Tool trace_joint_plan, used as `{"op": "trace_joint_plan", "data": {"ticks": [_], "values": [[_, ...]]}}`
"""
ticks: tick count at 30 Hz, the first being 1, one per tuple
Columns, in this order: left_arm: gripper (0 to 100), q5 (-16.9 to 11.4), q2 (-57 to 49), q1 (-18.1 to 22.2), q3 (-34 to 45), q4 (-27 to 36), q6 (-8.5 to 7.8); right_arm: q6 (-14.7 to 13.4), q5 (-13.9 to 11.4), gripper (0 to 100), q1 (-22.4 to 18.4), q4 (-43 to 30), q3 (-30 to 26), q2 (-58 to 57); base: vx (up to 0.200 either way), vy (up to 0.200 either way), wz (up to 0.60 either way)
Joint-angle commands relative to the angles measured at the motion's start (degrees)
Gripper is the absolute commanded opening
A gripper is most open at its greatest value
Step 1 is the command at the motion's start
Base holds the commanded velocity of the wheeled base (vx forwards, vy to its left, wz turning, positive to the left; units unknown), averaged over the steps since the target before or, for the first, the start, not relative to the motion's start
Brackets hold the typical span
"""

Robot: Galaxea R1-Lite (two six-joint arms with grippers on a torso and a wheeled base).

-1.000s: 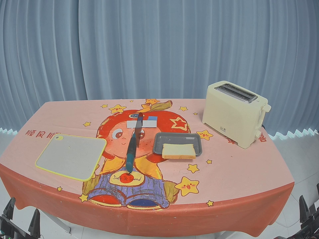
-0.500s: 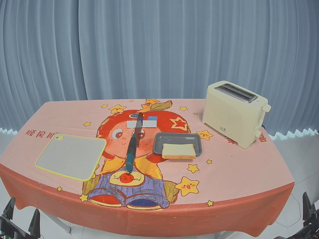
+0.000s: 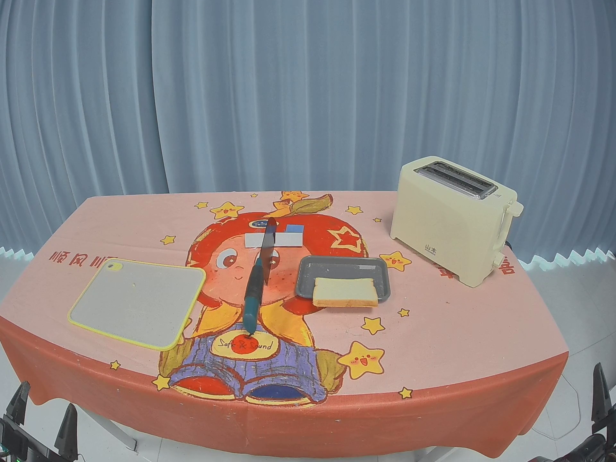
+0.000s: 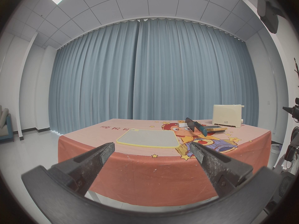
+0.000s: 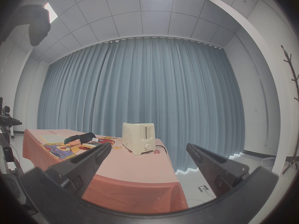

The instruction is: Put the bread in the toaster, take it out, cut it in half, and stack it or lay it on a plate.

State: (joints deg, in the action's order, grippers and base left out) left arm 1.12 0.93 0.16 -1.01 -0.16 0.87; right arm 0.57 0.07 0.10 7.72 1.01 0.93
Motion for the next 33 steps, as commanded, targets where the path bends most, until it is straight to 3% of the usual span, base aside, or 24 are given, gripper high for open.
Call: {"op": "trace_joint_plan", "data": {"ticks": [1, 7, 15, 25, 31, 33], "values": [[100, 0.0, -0.2, 0.0, 1.0, 0.0, 0.01, 1.1, -0.2, 100, 0.0, -0.1, -1.0, -0.9, 0.000, 0.000, 0.00], [100, 0.0, -0.2, 0.0, 1.0, 0.0, 0.01, 0.7, -3.2, 100, 0.1, -0.8, 0.4, -0.9, 0.000, 0.000, 0.00], [100, 0.0, -0.2, 0.0, 1.0, 0.0, 0.01, 0.7, -6.7, 100, 0.4, -7.9, 3.8, -0.9, 0.000, 0.000, 0.00], [100, 0.0, -0.2, 0.0, 1.0, 0.0, 0.01, 0.6, -6.8, 100, 3.0, -7.7, 6.2, 2.4, 0.000, 0.000, 0.00], [100, 0.0, -0.2, 0.0, 1.0, 0.0, 0.01, -2.1, -7.2, 100, 3.6, -8.0, 7.1, 4.2, 0.000, 0.000, 0.00], [100, 0.0, -0.2, 0.0, 1.0, 0.0, 0.01, -2.3, -8.5, 100, 3.9, -7.6, 7.2, 5.6, 0.000, 0.000, 0.00]]}}
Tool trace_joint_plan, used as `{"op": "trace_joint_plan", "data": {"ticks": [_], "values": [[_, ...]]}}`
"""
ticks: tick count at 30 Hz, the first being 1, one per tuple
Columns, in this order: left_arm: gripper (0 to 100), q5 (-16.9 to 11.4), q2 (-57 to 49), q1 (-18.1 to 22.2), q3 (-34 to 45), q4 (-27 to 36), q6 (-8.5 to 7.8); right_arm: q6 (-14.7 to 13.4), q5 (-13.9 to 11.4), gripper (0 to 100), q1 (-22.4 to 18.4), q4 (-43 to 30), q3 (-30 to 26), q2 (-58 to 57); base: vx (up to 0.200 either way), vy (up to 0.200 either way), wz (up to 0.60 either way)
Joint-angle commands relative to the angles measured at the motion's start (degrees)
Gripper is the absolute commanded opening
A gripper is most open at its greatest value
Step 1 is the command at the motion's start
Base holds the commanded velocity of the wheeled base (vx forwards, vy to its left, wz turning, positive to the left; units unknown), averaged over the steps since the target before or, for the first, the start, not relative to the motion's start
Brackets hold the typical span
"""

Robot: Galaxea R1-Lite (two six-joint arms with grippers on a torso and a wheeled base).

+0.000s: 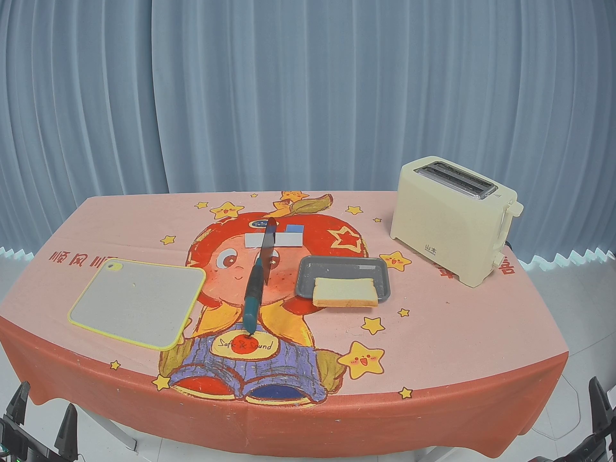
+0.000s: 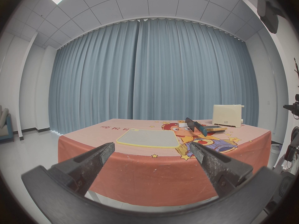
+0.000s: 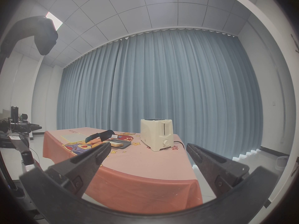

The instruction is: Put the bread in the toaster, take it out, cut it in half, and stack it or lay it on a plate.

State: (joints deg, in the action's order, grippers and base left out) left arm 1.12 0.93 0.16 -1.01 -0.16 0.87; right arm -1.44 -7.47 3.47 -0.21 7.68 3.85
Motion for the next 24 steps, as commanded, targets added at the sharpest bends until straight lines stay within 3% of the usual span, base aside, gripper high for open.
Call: {"op": "trace_joint_plan", "data": {"ticks": [1, 13, 19, 24], "values": [[100, 0.0, -0.2, 0.0, 1.0, 0.0, 0.01, -0.4, -1.7, 100, 0.6, 0.4, 0.5, 3.1, 0.000, 0.000, 0.00], [100, 0.0, -0.2, 0.0, 1.0, 0.0, 0.01, -1.5, -5.2, 100, 0.3, 0.6, 4.0, 12.1, 0.000, 0.000, 0.00], [100, 0.0, -0.2, 0.0, 1.0, 0.0, 0.01, -1.4, -8.7, 100, 0.2, 0.6, 7.2, 15.4, 0.000, 0.000, 0.00], [100, 0.0, -0.2, 0.0, 1.0, 0.0, 0.01, -1.4, -9.0, 100, 0.4, 0.7, 10.2, 21.2, 0.000, 0.000, 0.00]]}}
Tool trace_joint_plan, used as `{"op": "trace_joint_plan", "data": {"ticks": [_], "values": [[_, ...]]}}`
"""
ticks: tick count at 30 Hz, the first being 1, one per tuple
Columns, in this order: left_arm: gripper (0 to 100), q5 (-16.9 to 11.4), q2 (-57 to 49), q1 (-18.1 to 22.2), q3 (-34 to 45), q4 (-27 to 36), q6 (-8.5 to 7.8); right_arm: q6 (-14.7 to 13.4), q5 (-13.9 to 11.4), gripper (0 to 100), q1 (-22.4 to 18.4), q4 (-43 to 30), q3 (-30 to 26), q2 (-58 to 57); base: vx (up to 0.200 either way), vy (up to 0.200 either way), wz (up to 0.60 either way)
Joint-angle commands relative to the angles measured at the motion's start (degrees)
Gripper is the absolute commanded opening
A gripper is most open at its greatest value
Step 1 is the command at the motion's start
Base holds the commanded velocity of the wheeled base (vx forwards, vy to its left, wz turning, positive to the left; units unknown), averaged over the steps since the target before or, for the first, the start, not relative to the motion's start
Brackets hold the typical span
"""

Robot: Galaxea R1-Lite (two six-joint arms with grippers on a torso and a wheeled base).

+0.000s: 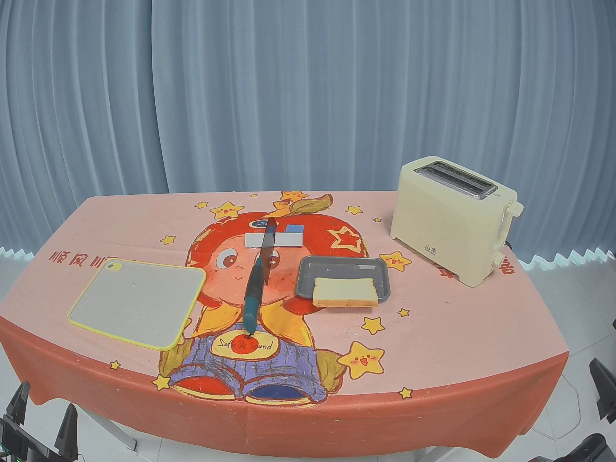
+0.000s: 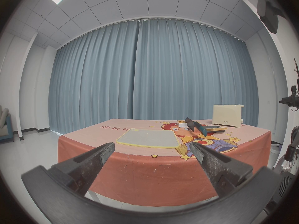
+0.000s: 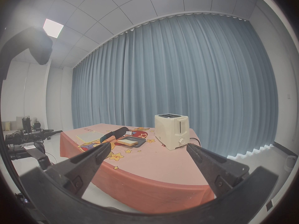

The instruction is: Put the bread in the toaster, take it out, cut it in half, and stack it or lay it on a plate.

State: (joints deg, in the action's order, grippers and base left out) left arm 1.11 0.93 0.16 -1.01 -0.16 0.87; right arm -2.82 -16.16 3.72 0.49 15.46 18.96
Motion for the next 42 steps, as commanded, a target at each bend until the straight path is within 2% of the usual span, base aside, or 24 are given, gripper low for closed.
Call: {"op": "trace_joint_plan", "data": {"ticks": [1, 9, 22, 33, 38, 42], "values": [[100, 0.0, -0.2, 0.0, 1.0, 0.0, 0.01, 0.0, -0.3, 100, 0.2, 0.0, 2.4, 6.5, 0.000, 0.000, 0.00], [100, 0.0, -0.2, 0.0, 1.0, 0.0, 0.01, 0.5, -0.5, 100, 0.9, 0.0, 4.1, 11.1, 0.000, 0.000, 0.00], [100, 0.1, -0.3, 0.0, 1.0, 0.0, 0.01, 0.2, -0.6, 100, 5.9, 0.0, 14.1, 22.3, 0.000, 0.000, 0.00], [100, 0.1, -0.3, 0.0, 1.0, 0.0, 0.01, 0.0, -0.6, 100, 7.0, 0.0, 13.6, 23.3, 0.000, 0.000, 0.00], [100, 0.1, -0.3, 0.0, 1.0, 0.0, 0.01, 0.0, -0.5, 100, 9.6, 0.0, 10.6, 23.6, 0.000, 0.000, 0.00], [100, 0.1, -0.3, 0.0, 1.0, 0.0, 0.01, -0.2, -0.5, 100, 10.2, 0.1, 10.5, 25.5, 0.000, 0.000, 0.00]]}}
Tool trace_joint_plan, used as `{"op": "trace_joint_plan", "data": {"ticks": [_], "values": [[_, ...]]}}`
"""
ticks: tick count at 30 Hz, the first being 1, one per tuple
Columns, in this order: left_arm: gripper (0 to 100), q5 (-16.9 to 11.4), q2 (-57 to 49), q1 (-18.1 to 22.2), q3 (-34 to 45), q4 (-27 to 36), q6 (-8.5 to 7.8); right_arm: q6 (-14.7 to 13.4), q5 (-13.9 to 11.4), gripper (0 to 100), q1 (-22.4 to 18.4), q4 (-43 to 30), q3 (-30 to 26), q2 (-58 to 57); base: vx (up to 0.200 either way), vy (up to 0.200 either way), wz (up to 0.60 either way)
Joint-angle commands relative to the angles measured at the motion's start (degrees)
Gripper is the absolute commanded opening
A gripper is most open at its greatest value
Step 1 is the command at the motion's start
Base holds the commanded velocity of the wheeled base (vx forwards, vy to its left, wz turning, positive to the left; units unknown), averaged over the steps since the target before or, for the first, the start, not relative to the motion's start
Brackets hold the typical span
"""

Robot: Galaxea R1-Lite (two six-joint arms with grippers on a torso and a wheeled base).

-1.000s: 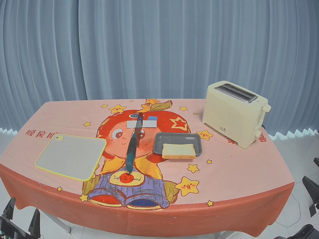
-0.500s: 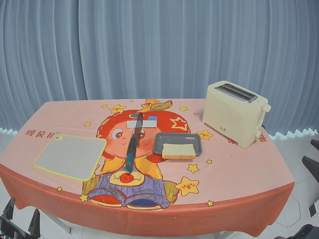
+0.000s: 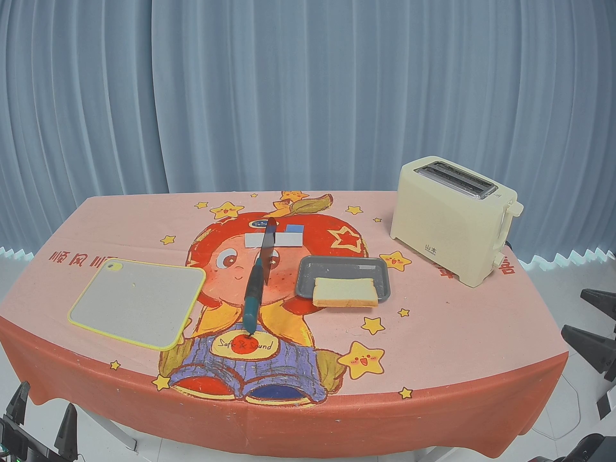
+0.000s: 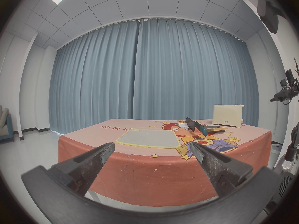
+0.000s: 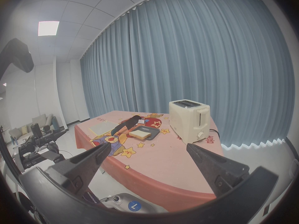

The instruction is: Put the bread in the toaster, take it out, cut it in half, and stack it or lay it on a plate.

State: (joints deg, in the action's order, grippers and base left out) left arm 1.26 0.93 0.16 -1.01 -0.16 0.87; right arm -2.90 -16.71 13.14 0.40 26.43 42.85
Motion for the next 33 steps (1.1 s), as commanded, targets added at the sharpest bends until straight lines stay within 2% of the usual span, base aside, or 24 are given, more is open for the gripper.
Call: {"op": "trace_joint_plan", "data": {"ticks": [1, 4, 6, 7, 12, 19, 20, 21, 23, 25, 26, 33], "values": [[100, 0.1, -0.3, 0.0, 1.0, 0.0, 0.01, -0.3, 0.0, 100, 0.6, 0.1, -0.4, 2.0, 0.000, 0.000, 0.00], [100, 0.1, -0.3, 0.0, 1.0, 0.0, 0.01, -3.9, 0.1, 100, 0.7, 0.1, -0.1, 2.0, 0.000, 0.000, 0.00], [100, 0.0, -0.3, 0.0, 1.0, 0.0, 0.01, -4.5, 0.1, 100, 0.8, 0.1, 0.0, 2.1, 0.000, 0.000, 0.00], [100, 0.1, -0.3, 0.0, 1.0, 0.0, 0.01, -7.3, 0.1, 100, 0.8, 0.1, 1.3, 3.8, 0.000, 0.000, 0.00], [100, 0.0, -0.3, 0.0, 1.0, 0.0, 0.01, -15.1, 0.0, 100, 0.9, 0.1, 2.8, 5.8, 0.000, 0.000, 0.00], [100, 0.0, -0.3, 0.0, 1.0, 0.0, 0.01, -19.1, 0.0, 100, 2.8, 0.1, 3.5, 5.9, 0.000, 0.000, 0.00], [100, 0.0, -0.3, 0.0, 1.0, 0.0, 0.01, -20.8, 0.0, 100, 3.6, 0.1, 3.6, 5.8, 0.000, 0.000, 0.00], [100, 0.0, -0.3, 0.0, 1.0, 0.0, 0.01, -21.2, 0.0, 100, 3.8, 0.1, 3.7, 5.8, 0.000, 0.000, 0.00], [100, 0.1, -0.3, 0.0, 1.0, 0.0, 0.01, -24.4, 0.0, 100, 5.5, 0.2, 4.1, 5.9, 0.000, 0.000, 0.00], [100, 0.0, -0.3, 0.0, 1.0, 0.0, 0.01, -25.1, 0.0, 100, 5.9, 0.2, 4.4, 6.1, 0.000, 0.000, 0.00], [100, 0.0, -0.3, 0.0, 1.0, 0.0, 0.01, -26.6, 0.0, 100, 6.2, 0.2, 4.9, 6.4, 0.000, 0.000, 0.00], [100, 0.1, -0.3, 0.0, 1.0, 0.0, 0.01, -30.1, -0.1, 100, 7.9, 0.5, 5.6, 6.9, 0.000, 0.000, 0.00]]}}
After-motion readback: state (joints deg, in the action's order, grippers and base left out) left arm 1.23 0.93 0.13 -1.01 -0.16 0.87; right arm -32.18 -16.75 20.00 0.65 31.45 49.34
